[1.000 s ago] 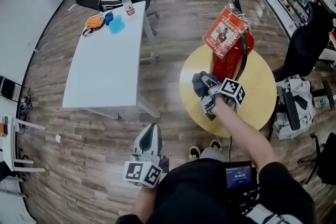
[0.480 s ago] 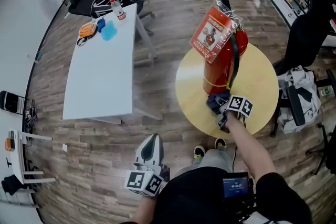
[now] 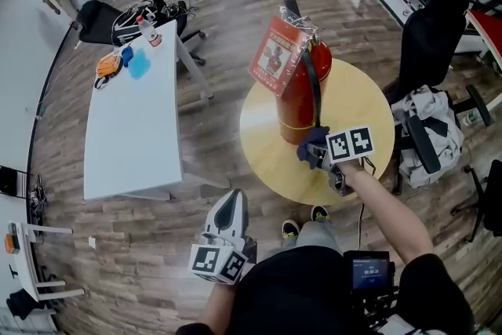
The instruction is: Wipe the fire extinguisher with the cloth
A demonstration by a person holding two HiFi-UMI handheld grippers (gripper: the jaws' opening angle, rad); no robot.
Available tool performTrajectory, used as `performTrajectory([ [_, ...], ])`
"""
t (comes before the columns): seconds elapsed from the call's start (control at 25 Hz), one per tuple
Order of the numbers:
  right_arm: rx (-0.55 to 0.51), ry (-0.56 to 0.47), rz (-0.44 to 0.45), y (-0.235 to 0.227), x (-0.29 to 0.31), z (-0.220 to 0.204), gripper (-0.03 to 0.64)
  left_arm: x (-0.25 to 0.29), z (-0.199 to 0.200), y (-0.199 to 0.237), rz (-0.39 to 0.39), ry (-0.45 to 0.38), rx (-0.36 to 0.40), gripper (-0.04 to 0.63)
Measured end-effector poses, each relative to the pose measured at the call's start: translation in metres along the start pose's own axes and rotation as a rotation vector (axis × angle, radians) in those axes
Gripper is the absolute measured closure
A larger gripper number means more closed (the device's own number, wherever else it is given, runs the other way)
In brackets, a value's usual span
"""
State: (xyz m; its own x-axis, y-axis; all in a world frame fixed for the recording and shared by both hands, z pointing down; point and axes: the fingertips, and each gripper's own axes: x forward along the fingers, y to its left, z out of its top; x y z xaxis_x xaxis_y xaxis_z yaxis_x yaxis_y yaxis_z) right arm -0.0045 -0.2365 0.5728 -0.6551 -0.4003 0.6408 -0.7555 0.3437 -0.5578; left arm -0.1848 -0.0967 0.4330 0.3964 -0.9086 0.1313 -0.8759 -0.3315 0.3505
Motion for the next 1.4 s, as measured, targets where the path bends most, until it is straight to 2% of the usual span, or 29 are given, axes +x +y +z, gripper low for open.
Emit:
performTrajectory([
  [0.4,-0.184,-0.053,0.235,0.123,-0.097,0.074,0.522,-0.003,0.018,-0.004,-0.021,-0.070,-0.007,0.572],
  [0.52,-0.194,-0.123,0.325,0.157,-0.127,0.092,0.522,-0.005,0.021,-0.004,-0.023,-0.082,-0.002,0.572],
  [0.6,-0.251,-0.199,0.361,0.176,-0.145,0.107,0.522,-0.005,0.023,-0.002,-0.022,-0.085,0.003,0.572],
  [0.72,-0.438,-0.351,0.324,0.193,-0.167,0.124,0.522,-0.004,0.025,-0.006,-0.031,-0.081,0.021,0.572],
  [0.84,-0.584,-0.567,0.296,0.201,-0.206,0.130,0.520,-0.003,0.026,-0.014,-0.046,-0.080,0.043,0.572],
  [0.96,-0.724,-0.732,0.190,0.195,-0.247,0.125,0.520,-0.001,0.029,-0.024,-0.056,-0.077,0.067,0.572],
  [1.04,-0.779,-0.772,0.095,0.182,-0.265,0.118,0.520,0.002,0.028,-0.033,-0.068,-0.077,0.087,0.572],
  [1.12,-0.794,-0.774,0.039,0.169,-0.278,0.109,0.520,0.007,0.025,-0.045,-0.083,-0.073,0.096,0.572],
  [1.4,-0.804,-0.773,-0.020,0.140,-0.324,0.061,0.520,-0.001,0.018,-0.100,-0.104,-0.078,0.114,0.572],
])
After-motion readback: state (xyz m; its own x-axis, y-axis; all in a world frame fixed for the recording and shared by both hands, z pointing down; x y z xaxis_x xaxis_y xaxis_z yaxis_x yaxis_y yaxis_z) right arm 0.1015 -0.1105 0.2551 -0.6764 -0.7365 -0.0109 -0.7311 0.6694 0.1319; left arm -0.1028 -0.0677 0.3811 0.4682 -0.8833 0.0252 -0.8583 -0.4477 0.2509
